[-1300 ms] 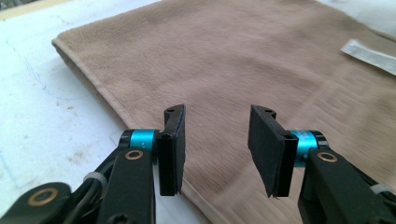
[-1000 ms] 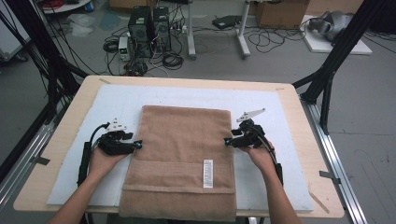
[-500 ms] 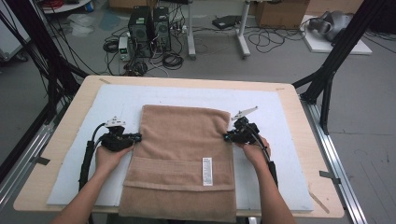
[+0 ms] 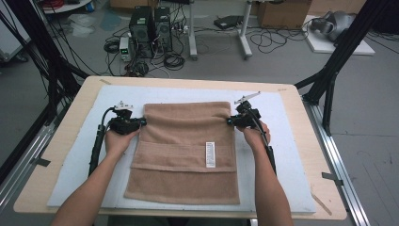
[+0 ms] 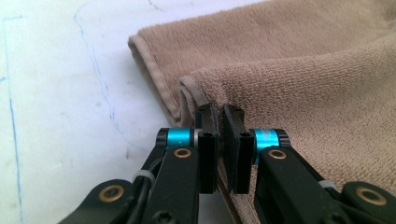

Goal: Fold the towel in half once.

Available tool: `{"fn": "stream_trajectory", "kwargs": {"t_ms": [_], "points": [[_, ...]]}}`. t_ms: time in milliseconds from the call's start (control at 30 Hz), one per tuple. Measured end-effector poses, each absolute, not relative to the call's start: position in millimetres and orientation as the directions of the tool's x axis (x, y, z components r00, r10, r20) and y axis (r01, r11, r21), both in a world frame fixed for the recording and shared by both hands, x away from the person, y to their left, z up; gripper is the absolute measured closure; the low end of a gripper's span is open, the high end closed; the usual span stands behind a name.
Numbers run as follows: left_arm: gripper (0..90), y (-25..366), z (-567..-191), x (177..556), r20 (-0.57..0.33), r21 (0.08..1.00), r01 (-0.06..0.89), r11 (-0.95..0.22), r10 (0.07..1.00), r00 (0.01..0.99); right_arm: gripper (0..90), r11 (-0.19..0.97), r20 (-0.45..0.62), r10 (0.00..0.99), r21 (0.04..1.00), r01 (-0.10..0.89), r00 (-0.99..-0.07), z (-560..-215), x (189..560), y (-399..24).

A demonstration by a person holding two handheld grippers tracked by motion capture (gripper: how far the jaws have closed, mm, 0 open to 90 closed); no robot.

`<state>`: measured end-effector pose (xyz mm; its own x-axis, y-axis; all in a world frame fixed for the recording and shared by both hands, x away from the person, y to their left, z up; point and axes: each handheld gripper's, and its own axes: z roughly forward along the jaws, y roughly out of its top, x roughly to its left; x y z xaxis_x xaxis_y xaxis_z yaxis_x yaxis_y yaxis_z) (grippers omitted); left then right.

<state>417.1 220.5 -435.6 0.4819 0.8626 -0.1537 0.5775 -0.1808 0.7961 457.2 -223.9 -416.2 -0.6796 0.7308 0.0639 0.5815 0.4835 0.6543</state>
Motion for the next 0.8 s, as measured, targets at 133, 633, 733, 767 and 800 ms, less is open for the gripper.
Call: {"fn": "stream_trajectory", "kwargs": {"t_ms": [133,633,733,767,800], "points": [[79.1,224,-433,412,-0.128,0.774,0.586,-0.239,0.847,0.515,67.7,0.482,0.091,0.729,0.635,0.603,-0.678,-419,455,-227],[59.5,232,-411,338,-0.113,0.83,0.482,-0.281,0.762,0.638,54.9,0.488,0.074,0.624,0.74,0.462,-0.778,-384,360,-238],[59.8,228,-415,320,-0.078,0.821,0.464,-0.334,0.739,0.67,58.3,0.531,0.056,0.585,0.728,0.434,-0.809,-391,341,-237],[60.6,228,-417,315,-0.074,0.82,0.461,-0.34,0.735,0.674,59.1,0.533,0.061,0.578,0.727,0.433,-0.814,-395,337,-238],[60.9,229,-420,312,-0.079,0.81,0.469,-0.351,0.728,0.681,59.9,0.523,0.076,0.576,0.731,0.438,-0.814,-398,332,-238]]}}
